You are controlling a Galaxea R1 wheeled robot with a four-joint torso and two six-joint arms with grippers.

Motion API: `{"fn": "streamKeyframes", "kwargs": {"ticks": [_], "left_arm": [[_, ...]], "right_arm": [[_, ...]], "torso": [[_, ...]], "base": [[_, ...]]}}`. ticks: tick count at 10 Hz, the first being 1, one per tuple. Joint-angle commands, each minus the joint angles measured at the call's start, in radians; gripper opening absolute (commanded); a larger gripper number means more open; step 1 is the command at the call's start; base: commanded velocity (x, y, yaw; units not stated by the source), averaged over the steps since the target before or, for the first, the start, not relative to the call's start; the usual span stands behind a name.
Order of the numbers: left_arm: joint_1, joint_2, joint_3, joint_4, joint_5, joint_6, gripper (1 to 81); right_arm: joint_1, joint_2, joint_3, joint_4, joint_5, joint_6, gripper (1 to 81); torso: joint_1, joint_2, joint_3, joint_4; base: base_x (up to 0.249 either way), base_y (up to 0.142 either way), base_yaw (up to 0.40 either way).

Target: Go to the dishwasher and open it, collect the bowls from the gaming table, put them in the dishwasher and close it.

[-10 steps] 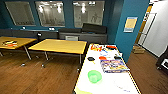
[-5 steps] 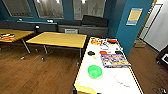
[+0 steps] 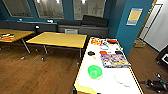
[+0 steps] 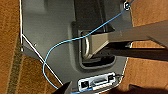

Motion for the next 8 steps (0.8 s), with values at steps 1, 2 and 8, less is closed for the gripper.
{"fn": "streamKeyframes", "kwargs": {"ticks": [1,2,8], "left_arm": [[-0.014,-0.011,0.011,-0.004,0.058,-0.004,81.1],[-0.014,-0.010,0.011,-0.004,0.058,-0.004,81.1],[-0.014,0.016,-0.032,-0.008,0.076,-0.004,81.1]], "right_arm": [[0.112,0.100,-0.165,0.011,-0.069,0.124,81.1],[0.107,0.147,-0.231,0.015,-0.069,0.149,81.1],[0.049,0.268,-0.431,0.035,0.004,0.253,81.1]], "torso": [[0.000,0.000,0.000,0.000],[0.000,0.000,0.000,0.000],[0.001,0.001,0.000,0.000]], "base": [[0.000,0.000,0.000],[0.000,0.000,0.000],[0.000,0.000,0.000]]}}
